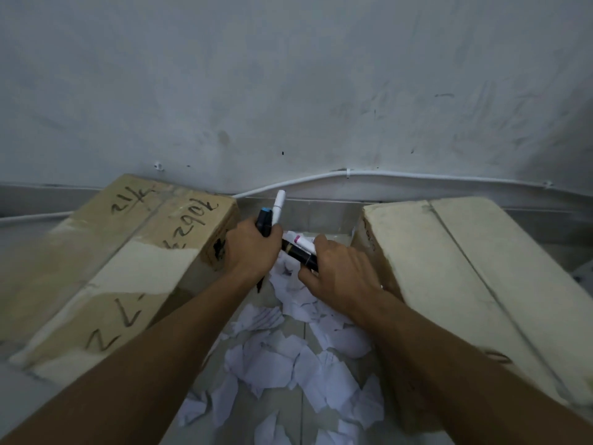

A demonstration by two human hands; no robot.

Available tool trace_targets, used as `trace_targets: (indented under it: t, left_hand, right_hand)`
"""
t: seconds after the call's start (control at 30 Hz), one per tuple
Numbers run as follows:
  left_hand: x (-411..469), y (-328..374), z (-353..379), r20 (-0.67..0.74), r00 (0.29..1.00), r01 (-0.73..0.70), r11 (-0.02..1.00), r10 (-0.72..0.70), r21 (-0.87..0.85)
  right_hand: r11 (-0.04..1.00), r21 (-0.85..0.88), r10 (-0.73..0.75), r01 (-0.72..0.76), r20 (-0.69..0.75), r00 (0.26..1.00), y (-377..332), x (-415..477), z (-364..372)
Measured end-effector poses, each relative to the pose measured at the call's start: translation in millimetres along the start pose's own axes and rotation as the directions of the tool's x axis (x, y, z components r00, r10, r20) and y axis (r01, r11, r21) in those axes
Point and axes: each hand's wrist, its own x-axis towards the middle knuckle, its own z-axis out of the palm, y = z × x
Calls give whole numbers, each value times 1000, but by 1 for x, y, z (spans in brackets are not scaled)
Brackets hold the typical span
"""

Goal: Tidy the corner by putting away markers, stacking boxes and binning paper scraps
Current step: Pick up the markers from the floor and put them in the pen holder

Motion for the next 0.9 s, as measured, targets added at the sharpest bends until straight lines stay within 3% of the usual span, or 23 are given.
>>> trace_targets:
  t: [0.23,0.37,0.47,0.57,0.77,0.9]
  left_hand:
    - [-25,27,-13,26,992,125,960,-123,-251]
    - [-36,34,-16,83,989,142,946,-123,-290]
    - [-49,37,-15,110,985,164,926,-134,-340]
    - [-61,42,-13,215,962,261,814,-171,-520]
    - [-72,53,-12,153,984,150,870,-87,-470]
    - [-81,71,-11,150,983,167,857,-106,-488]
  right_hand:
    - [934,342,102,-104,25,994,-16,-26,-12]
    - [715,633,331,-297,67,941,-23,-34,-25]
    - [550,773,399,-316,89,913,-23,-40,-39]
    - [477,828,399,-293,93,912,-19,-42,-47]
    - [374,876,481,-303,96,871,-8,-46,-62]
    - [362,883,527,-299,71,847,-1,-47,-79]
